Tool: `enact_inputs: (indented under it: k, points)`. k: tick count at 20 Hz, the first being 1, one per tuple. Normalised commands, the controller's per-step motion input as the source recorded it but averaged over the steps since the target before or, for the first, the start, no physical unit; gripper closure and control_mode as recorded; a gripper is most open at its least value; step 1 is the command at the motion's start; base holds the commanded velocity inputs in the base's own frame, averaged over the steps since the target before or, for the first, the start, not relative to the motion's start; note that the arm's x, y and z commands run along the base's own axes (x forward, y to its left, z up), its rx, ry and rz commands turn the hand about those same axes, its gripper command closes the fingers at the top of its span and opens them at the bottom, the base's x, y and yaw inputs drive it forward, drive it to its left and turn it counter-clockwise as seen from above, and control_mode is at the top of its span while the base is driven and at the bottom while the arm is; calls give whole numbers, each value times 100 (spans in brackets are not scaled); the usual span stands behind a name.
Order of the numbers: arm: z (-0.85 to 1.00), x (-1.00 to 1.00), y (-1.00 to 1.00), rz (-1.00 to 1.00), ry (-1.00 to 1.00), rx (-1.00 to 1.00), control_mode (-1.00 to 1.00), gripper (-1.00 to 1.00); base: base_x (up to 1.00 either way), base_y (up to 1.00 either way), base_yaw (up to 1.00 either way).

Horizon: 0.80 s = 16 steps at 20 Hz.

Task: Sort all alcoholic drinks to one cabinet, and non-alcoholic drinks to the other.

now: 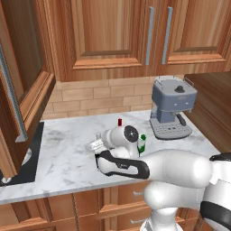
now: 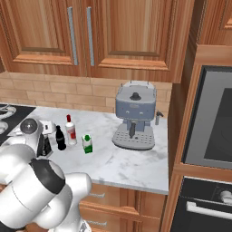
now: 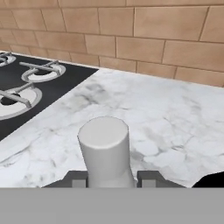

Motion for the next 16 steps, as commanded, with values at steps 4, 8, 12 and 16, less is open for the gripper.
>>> enact_inputs:
  k: [4, 8, 12, 16]
  points:
    - [-1, -13, 0, 0, -4, 0, -100, 100, 0, 0, 0]
    - [0, -16, 0, 0, -6, 0, -100, 100, 0, 0, 0]
    - [10, -25, 2, 0, -3, 0, -100, 100, 0, 0, 0]
    - [41, -9, 0, 0, 0, 0, -100, 100, 0, 0, 0]
